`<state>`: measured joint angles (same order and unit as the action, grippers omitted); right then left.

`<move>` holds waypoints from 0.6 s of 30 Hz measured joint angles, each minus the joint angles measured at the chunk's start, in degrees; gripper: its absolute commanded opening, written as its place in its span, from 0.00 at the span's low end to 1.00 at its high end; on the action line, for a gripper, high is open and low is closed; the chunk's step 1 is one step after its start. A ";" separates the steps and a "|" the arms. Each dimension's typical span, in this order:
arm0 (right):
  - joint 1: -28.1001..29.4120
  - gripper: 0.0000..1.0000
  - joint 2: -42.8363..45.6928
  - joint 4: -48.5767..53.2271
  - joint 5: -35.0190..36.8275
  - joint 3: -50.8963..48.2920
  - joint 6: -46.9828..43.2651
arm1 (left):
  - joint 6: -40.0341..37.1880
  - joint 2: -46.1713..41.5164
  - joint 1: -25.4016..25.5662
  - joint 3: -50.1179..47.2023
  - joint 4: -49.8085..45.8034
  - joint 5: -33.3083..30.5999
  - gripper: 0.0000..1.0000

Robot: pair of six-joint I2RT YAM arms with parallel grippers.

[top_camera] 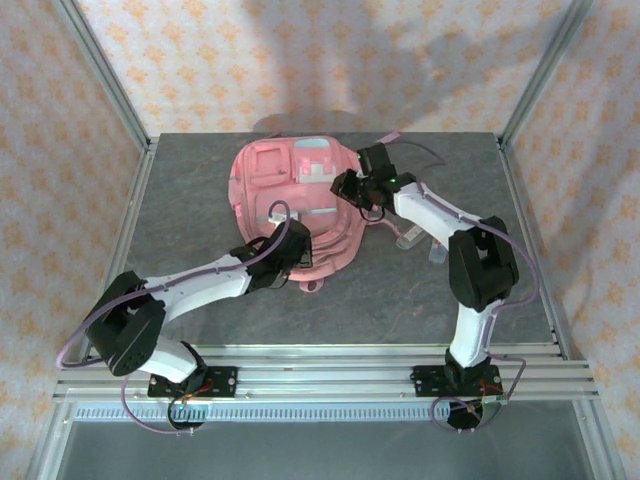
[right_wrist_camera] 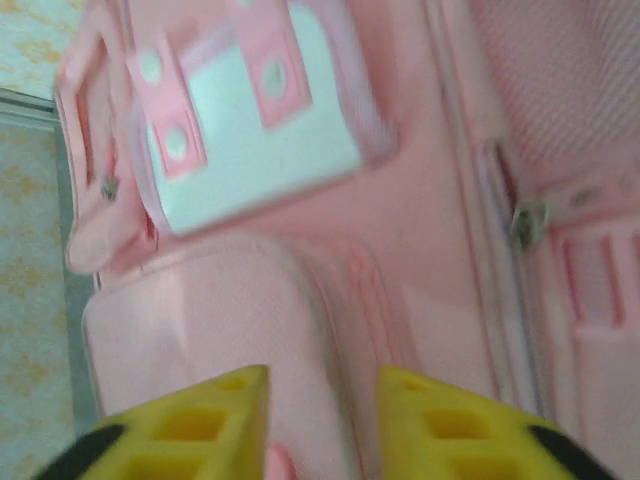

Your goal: Pack the student bag

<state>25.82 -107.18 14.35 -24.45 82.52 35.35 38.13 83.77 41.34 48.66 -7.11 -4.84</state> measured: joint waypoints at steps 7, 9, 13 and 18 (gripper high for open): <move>0.81 0.40 6.58 -4.55 -0.07 -13.88 2.05 | 0.63 1.99 0.20 0.07 -0.39 0.02 0.00; 1.99 0.40 7.52 -5.51 -0.39 -16.11 2.67 | 0.70 2.01 0.20 0.07 -0.44 0.00 0.00; 4.61 0.39 7.76 -7.43 -1.20 -17.42 3.96 | 0.92 2.01 0.20 0.07 -0.72 0.00 0.00; 6.27 0.09 6.25 -9.22 -1.77 -16.90 5.35 | 1.05 2.01 0.20 0.07 -0.79 -0.11 0.00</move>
<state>32.10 -100.92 5.13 -26.22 65.63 40.71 39.18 85.78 41.54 48.73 -7.90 -4.95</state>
